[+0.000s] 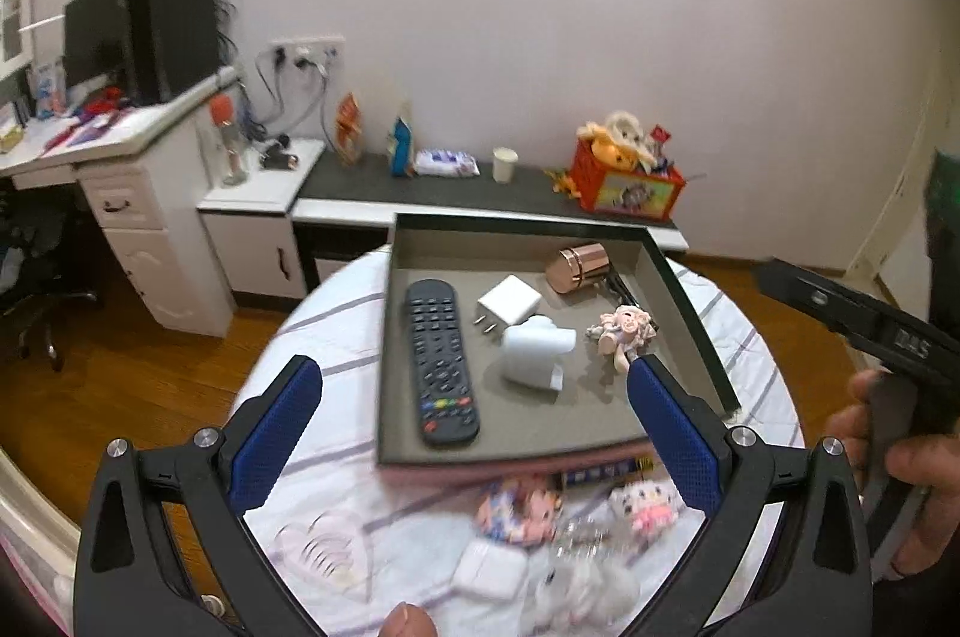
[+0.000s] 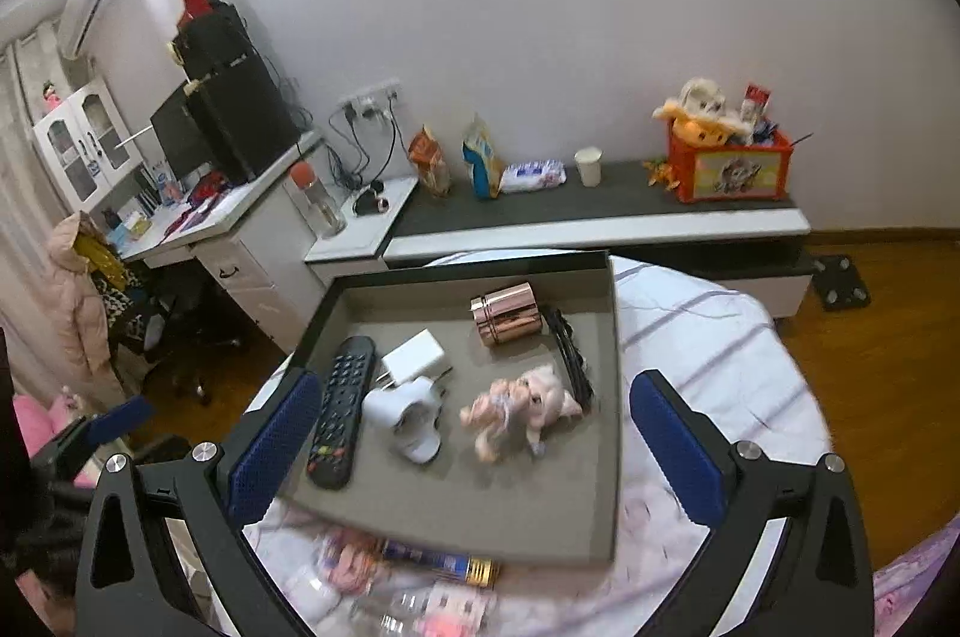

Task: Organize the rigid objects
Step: 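Withdraw both grippers from the box toward the remaining items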

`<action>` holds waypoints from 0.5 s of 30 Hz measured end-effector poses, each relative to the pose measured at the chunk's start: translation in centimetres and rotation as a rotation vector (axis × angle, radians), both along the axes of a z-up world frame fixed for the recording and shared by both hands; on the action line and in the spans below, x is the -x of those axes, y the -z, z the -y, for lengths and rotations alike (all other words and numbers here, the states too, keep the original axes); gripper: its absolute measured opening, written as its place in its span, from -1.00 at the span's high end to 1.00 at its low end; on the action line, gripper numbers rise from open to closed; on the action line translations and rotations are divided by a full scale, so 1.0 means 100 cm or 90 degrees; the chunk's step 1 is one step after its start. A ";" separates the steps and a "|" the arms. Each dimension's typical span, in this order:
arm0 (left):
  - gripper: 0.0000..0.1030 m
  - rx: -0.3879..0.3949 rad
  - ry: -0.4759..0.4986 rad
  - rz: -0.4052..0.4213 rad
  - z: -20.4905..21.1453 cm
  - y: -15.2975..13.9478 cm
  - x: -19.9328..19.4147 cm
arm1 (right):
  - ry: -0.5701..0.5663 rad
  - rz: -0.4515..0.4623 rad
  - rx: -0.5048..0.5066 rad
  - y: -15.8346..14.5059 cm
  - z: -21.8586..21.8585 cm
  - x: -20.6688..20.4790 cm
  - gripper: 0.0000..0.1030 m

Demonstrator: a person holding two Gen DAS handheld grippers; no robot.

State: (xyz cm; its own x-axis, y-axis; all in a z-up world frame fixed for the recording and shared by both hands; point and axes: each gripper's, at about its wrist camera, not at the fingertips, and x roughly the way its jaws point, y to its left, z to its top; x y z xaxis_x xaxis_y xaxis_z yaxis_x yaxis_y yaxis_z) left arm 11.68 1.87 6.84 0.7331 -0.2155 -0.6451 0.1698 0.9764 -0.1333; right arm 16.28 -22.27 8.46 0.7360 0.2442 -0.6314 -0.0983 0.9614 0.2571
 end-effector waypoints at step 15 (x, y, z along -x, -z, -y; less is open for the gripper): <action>-1.00 -0.041 -0.042 0.028 -0.025 0.020 0.130 | 0.038 0.018 0.104 0.011 -0.038 0.161 -1.00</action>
